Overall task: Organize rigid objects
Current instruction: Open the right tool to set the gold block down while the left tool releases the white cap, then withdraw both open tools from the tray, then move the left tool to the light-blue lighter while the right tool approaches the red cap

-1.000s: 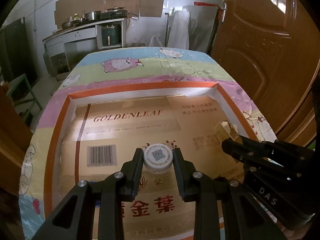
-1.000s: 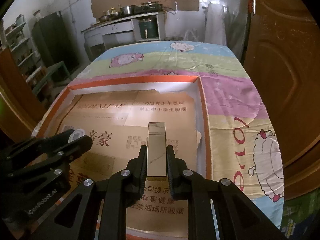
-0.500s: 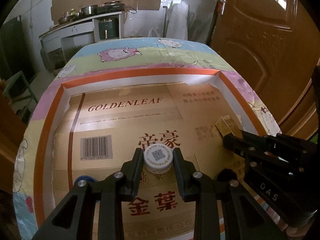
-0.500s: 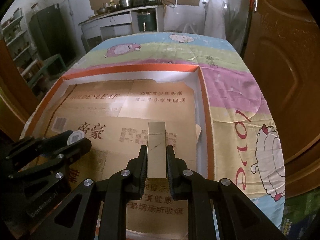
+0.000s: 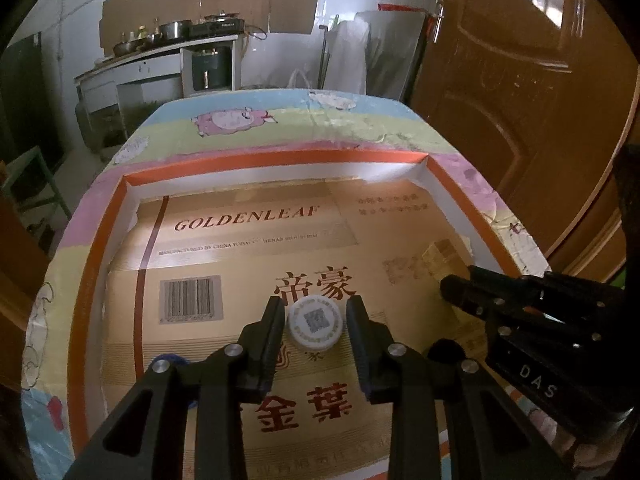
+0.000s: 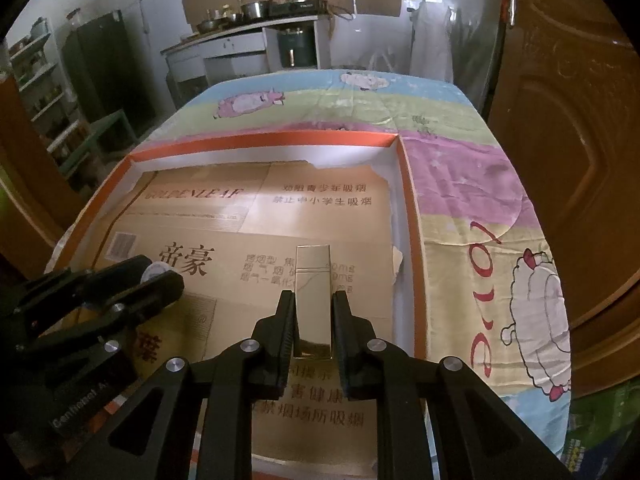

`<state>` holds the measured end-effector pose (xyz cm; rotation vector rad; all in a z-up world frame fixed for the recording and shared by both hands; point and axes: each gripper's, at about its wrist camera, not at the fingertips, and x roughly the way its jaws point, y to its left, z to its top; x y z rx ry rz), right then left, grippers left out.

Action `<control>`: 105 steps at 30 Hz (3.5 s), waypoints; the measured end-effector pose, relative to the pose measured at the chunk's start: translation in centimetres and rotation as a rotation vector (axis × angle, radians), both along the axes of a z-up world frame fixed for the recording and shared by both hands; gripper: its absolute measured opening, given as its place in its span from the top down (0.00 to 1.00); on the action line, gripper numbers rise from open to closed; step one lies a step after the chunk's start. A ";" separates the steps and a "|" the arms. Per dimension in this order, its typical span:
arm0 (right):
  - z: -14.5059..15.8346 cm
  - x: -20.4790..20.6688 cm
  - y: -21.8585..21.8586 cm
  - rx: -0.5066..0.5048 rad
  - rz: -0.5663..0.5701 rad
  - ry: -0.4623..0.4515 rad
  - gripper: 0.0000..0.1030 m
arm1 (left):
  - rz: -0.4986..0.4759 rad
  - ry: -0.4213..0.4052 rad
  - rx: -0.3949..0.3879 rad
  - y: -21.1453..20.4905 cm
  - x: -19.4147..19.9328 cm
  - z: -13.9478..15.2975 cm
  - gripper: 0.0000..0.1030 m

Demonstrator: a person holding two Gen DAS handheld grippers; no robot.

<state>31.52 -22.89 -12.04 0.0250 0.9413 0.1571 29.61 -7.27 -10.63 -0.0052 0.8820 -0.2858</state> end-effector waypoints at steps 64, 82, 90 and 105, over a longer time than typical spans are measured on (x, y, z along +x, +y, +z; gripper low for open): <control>6.5 -17.2 5.3 0.008 0.090 -0.159 0.79 | 0.117 -0.182 -0.089 8.2 -16.9 5.7 0.69; 5.7 -22.6 7.2 0.011 0.124 -0.155 0.62 | 0.020 -0.173 -0.073 7.8 -22.0 4.0 0.69; 3.6 -24.4 6.2 0.021 0.086 -0.113 0.55 | -0.040 -0.066 -0.077 5.8 -21.5 0.9 0.69; 2.1 -24.4 4.4 0.061 0.054 -0.086 0.55 | -0.016 0.003 -0.050 4.5 -18.4 -1.7 0.69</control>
